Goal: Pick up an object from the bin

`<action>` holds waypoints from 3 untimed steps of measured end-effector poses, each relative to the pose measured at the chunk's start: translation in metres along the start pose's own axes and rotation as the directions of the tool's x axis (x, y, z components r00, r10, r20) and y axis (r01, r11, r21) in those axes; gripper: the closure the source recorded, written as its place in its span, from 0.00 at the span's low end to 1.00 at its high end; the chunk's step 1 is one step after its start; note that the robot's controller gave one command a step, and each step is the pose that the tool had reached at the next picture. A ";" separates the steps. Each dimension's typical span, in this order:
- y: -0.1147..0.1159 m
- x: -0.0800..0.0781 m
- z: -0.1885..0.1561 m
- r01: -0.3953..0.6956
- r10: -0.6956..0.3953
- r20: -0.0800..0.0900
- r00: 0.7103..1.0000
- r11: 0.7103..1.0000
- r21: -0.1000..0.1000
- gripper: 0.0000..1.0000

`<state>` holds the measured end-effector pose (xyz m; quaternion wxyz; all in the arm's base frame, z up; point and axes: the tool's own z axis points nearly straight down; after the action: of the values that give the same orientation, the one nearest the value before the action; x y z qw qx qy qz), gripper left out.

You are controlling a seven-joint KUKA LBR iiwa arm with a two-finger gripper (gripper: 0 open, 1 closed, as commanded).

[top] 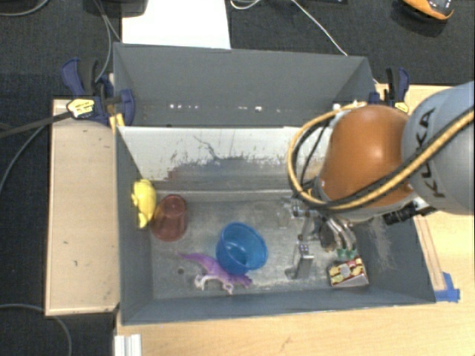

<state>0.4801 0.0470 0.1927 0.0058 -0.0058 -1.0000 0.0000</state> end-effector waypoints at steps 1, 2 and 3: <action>0.053 -0.002 -0.013 -0.069 0.069 0.023 0.997 0.998 -0.004 0.00; 0.061 0.001 0.033 -0.017 0.017 0.011 1.000 1.000 -0.004 0.00; 0.085 -0.003 0.041 -0.112 0.112 0.008 0.994 0.994 0.000 0.00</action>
Offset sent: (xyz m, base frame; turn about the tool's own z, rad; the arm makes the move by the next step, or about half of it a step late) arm -0.0036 0.0558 -0.0496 0.0016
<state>0.4837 0.1324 0.1520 0.0019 -0.0617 -0.9981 0.0003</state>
